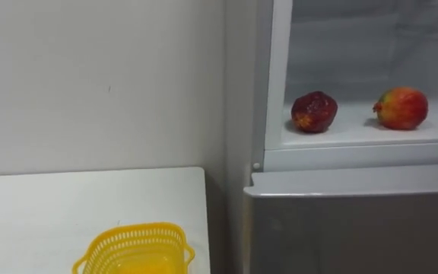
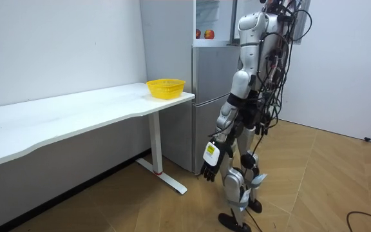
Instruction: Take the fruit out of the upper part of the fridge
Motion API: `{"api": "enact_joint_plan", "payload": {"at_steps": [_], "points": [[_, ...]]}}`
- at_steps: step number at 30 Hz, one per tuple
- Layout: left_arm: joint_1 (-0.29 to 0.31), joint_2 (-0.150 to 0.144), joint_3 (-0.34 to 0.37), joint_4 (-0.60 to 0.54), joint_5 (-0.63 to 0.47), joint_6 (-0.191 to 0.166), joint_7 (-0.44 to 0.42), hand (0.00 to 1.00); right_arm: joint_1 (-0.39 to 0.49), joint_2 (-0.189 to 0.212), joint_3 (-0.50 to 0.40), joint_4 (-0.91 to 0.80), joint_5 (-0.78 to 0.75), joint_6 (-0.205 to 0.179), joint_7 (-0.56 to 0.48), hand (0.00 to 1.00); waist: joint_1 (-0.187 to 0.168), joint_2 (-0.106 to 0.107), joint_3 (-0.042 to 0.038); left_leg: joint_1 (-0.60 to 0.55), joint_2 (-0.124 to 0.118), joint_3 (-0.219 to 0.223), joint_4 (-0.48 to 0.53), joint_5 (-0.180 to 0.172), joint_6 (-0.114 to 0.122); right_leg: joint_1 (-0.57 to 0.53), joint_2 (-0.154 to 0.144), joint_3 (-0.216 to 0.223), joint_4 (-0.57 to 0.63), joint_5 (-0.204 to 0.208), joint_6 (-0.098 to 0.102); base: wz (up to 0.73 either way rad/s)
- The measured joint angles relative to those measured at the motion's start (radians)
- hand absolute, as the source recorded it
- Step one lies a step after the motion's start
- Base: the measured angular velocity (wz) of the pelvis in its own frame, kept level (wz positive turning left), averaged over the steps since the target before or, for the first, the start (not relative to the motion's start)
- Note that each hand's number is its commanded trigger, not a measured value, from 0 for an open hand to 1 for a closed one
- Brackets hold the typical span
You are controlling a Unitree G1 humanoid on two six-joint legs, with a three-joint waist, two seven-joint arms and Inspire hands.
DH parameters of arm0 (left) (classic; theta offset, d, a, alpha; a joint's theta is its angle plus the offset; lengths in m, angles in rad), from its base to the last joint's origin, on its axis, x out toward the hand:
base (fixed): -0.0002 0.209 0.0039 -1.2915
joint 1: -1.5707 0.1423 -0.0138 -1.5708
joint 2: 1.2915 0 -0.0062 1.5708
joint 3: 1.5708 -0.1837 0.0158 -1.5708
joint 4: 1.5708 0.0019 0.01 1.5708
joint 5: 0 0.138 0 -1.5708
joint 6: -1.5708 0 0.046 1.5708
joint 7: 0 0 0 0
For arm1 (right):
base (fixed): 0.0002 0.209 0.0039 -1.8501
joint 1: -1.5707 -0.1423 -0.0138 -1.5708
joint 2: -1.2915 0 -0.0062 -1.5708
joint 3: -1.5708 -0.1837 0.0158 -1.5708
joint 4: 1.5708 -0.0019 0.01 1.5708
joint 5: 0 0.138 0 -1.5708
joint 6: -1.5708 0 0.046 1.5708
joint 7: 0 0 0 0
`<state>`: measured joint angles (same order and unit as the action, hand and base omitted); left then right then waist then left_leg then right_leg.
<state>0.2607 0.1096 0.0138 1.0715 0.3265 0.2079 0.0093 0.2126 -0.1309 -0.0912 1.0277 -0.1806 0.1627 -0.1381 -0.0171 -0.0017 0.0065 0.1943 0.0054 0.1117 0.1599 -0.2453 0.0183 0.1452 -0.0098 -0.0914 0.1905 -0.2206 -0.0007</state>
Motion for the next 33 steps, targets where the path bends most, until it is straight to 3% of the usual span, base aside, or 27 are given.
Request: {"api": "enact_joint_plan", "payload": {"at_steps": [2,6,8,13,15,21,25,31,33], "points": [[0.008,0.0,0.0,-0.015,0.012,-0.005,0.003,0.0,0.027,0.009,-0.018,-0.161,0.041,-0.008,-0.052,0.0,-0.014,0.0,0.0001,-0.007,0.001,0.005,0.0,0.0,0.0,-0.008,0.002,0.005,0.001,0.003,-0.001,-0.09],[0.015,0.001,0.007,-0.056,0.016,-0.038,0.024,0.0,0.07,0.031,-0.031,-0.553,0.065,-0.077,-0.136,0.0,-0.035,0.006,-0.0003,-0.014,0.005,0.03,0.001,0.0,0.0,-0.029,0.006,0.024,0.011,0.005,-0.003,-0.17],[0.02,0.005,0.007,-0.061,0.017,-0.064,0.032,0.0,0.088,0.032,-0.03,-0.678,0.053,-0.125,-0.167,0.0,-0.035,0.008,-0.0007,-0.01,0.006,0.044,0.001,0.0,0.0,-0.027,0.007,0.033,0.012,0.006,-0.003,-0.19],[0.031,0.008,0.004,-0.062,0.017,-0.114,0.032,0.0,0.118,0.045,-0.027,-0.956,0.051,-0.175,-0.245,0.0,-0.032,0.012,-0.0079,-0.014,0.004,0.056,0.001,0.0,0.0,-0.041,0.009,0.051,0.014,0.006,-0.003,-0.15],[0.039,0.008,0.002,-0.061,0.016,-0.135,0.032,0.0,0.117,0.047,-0.023,-1.057,0.004,-0.221,-0.294,0.0,-0.032,0.02,-0.012,-0.018,0.006,0.068,0.001,0.0,-0.001,-0.047,0.011,0.058,0.014,0.008,-0.004,-0.14],[0.048,0.016,-0.02,-0.038,0.016,-0.171,0.049,0.0,0.087,0.041,-0.007,-1.251,-0.085,-0.289,-0.414,0.0,-0.029,0.027,-0.0125,-0.016,0.009,0.077,0.004,0.0,-0.001,-0.037,0.014,0.059,0.013,0.009,-0.006,-0.02],[0.043,0.017,-0.052,-0.028,0.014,-0.189,0.049,0.0,0.059,0.038,0.014,-1.32,-0.155,-0.313,-0.431,0.0,-0.024,0.029,-0.0094,-0.023,0.009,0.078,0.004,0.0,-0.001,-0.044,0.014,0.057,0.014,0.009,-0.006,0.0],[0.04,0.024,-0.067,-0.023,-0.002,-0.196,0.038,0.0,0.041,-0.008,0.049,-1.427,-0.214,-0.338,-0.478,0.0,0.006,0.028,-0.0107,-0.036,0.009,0.078,0.004,0.0,-0.001,-0.066,0.014,0.055,0.013,0.012,-0.005,0.02],[0.037,0.027,-0.076,0.006,-0.011,-0.208,0.035,0.0,0.024,-0.019,0.075,-1.434,-0.219,-0.368,-0.505,0.0,0.014,0.023,-0.0131,-0.034,0.009,0.078,0.004,0.0,-0.001,-0.065,0.014,0.055,0.013,0.013,-0.004,0.0]]}}
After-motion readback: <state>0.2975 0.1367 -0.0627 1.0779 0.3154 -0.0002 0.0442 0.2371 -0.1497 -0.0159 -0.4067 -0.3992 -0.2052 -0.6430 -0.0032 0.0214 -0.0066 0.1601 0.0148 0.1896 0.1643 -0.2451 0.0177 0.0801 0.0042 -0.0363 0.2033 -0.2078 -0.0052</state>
